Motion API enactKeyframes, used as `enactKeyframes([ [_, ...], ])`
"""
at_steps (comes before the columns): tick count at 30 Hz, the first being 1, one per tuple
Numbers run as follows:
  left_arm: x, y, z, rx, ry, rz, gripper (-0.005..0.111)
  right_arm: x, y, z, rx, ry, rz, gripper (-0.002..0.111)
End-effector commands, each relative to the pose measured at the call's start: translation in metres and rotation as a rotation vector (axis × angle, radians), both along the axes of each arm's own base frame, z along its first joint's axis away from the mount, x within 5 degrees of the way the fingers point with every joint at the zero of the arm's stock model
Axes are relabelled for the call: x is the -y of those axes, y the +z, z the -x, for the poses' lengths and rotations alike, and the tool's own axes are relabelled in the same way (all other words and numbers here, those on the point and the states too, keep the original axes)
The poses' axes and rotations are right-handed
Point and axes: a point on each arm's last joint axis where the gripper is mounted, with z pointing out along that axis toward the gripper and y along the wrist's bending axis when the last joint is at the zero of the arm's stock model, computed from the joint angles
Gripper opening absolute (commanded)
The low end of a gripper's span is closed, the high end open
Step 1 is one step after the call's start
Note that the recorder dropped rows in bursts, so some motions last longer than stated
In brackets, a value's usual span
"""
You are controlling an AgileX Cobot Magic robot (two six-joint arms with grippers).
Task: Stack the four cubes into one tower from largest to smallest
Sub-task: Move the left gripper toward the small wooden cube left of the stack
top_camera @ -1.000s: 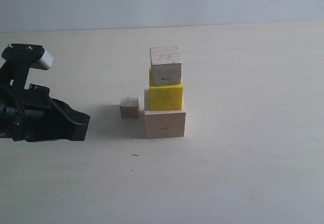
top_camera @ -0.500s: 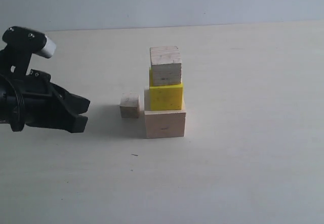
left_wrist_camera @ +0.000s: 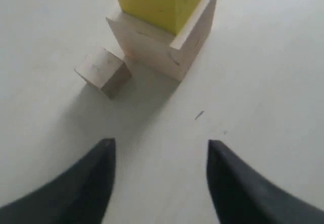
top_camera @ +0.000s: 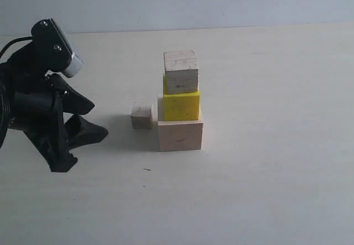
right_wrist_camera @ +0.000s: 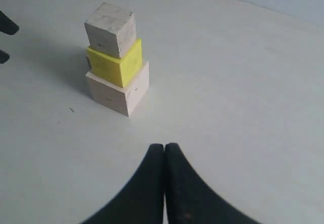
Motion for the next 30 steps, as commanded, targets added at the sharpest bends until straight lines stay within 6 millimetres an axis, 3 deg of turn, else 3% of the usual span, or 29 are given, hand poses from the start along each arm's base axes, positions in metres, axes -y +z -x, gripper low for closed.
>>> enactKeyframes([
  [1,-0.001,0.003,-0.001,0.09,-0.112,-0.06,0.069,0.003,0.001,-0.002,0.05,-0.007,0.029,0.0],
  [9,0.0,0.002,-0.001,0.15,-0.207,-0.109,0.069,0.0,0.004,-0.004,0.086,0.007,-0.001,0.0],
  [18,0.015,0.007,-0.003,0.32,-0.227,-0.119,0.069,-0.008,0.016,-0.006,0.189,0.055,-0.108,0.0],
  [30,0.017,-0.004,-0.01,0.303,-0.219,-0.142,0.069,-0.012,0.021,-0.006,0.228,0.081,-0.166,0.0],
])
